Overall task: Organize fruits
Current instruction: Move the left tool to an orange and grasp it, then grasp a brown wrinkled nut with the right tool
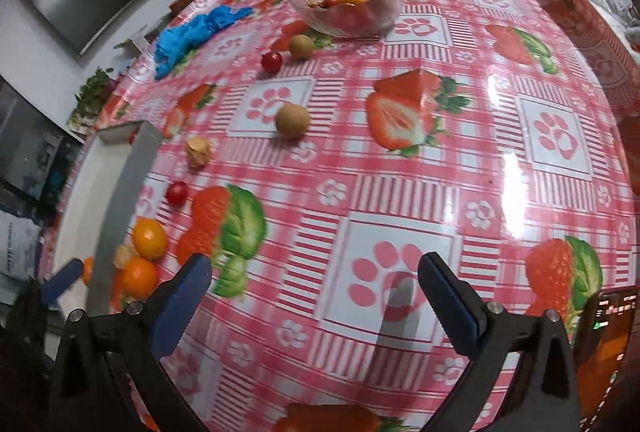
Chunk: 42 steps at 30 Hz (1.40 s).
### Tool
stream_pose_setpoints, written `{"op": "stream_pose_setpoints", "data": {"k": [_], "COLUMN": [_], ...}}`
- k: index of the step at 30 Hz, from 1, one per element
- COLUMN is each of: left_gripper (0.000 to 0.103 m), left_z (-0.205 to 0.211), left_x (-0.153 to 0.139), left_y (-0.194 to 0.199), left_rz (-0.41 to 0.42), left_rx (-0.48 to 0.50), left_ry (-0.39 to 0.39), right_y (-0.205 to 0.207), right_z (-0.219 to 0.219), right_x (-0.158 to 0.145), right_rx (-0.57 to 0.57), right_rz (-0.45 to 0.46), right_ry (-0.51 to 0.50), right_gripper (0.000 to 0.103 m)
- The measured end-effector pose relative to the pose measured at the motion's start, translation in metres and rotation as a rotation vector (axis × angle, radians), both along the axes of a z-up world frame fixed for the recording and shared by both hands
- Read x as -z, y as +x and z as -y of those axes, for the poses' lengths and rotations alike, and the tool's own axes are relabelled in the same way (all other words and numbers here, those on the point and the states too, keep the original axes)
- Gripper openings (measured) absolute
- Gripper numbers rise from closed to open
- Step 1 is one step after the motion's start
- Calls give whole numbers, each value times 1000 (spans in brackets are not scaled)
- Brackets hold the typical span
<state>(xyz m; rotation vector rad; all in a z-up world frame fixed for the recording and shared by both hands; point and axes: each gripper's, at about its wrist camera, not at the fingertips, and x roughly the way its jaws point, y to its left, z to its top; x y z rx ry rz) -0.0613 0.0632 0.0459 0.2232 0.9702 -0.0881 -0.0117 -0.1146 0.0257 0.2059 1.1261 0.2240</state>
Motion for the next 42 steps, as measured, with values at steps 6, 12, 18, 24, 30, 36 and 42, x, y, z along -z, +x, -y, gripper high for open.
{"op": "stream_pose_setpoints", "data": {"k": [6, 12, 18, 24, 30, 36, 42], "left_gripper": [80, 69, 47, 38, 38, 38, 38], "left_z": [2, 1, -1, -9, -16, -32, -62], "left_x": [13, 24, 32, 32, 27, 13, -1], "left_y": [8, 14, 20, 20, 8, -13, -30], "left_rz": [-43, -65, -90, -98, -96, -64, -32], "left_rx": [-13, -35, -60, -77, -80, -89, -149], "left_ry": [26, 23, -11, -76, -96, -109, -127], "right_y": [-1, -1, -2, -1, -3, -12, -34], "right_z": [3, 1, -2, -5, -13, -29, -76], "right_x": [6, 9, 10, 12, 14, 15, 14], "right_rx": [-3, -13, -26, -32, -53, -102, -283], "right_rz": [-7, -6, -3, -5, 7, 26, 30], "right_ry": [5, 0, -23, -49, -107, -162, -97], "right_gripper": [103, 103, 103, 103, 103, 103, 103]}}
